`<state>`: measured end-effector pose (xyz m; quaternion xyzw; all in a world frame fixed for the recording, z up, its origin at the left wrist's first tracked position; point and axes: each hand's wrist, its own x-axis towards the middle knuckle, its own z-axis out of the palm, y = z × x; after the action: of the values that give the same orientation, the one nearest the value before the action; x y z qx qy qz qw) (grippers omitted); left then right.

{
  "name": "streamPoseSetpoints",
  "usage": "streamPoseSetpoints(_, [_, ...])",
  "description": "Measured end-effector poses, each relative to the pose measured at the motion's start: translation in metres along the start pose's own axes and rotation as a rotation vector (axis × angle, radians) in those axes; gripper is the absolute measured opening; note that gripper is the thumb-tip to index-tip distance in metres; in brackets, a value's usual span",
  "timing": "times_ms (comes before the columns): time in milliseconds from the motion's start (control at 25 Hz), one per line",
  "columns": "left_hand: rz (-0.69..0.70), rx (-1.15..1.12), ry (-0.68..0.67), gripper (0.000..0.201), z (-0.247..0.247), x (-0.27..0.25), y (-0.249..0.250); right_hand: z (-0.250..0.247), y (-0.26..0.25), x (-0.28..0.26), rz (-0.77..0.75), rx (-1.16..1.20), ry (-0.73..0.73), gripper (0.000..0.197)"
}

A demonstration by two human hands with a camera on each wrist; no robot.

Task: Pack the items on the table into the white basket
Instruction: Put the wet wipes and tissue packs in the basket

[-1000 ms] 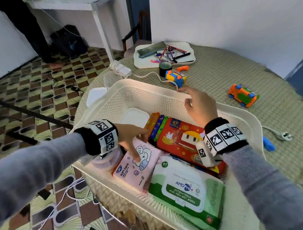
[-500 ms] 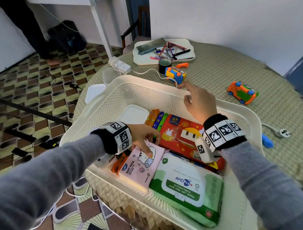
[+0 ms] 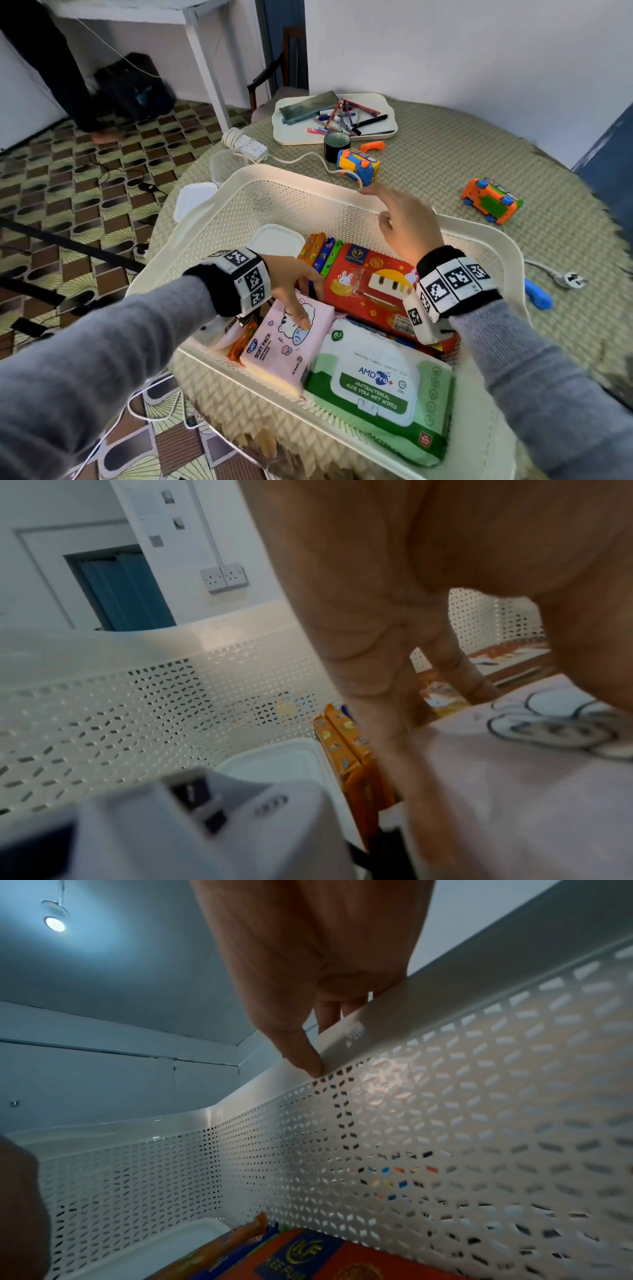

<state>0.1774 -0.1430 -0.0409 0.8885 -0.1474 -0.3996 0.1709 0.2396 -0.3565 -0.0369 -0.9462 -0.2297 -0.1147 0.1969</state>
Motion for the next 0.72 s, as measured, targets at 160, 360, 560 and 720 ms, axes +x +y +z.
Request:
streamPoseSetpoints(160, [0.014, -0.042, 0.123, 0.050, -0.012, -0.010, 0.009, -0.007, -0.001, -0.006, 0.062, 0.064, 0.012, 0.045])
streamPoseSetpoints(360, [0.082, -0.008, 0.295, 0.037, -0.030, -0.023, 0.033, -0.038, -0.012, -0.025, 0.130, 0.227, 0.083, 0.039])
streamPoseSetpoints(560, [0.226, -0.019, 0.451, 0.025, -0.038, -0.029, 0.066, -0.091, -0.019, -0.054, 0.318, 0.366, 0.154, 0.031])
streamPoseSetpoints(720, [0.374, -0.048, 0.556, 0.023, -0.036, -0.036, 0.107, -0.126, -0.010, -0.087, 0.443, 0.408, 0.267, 0.023])
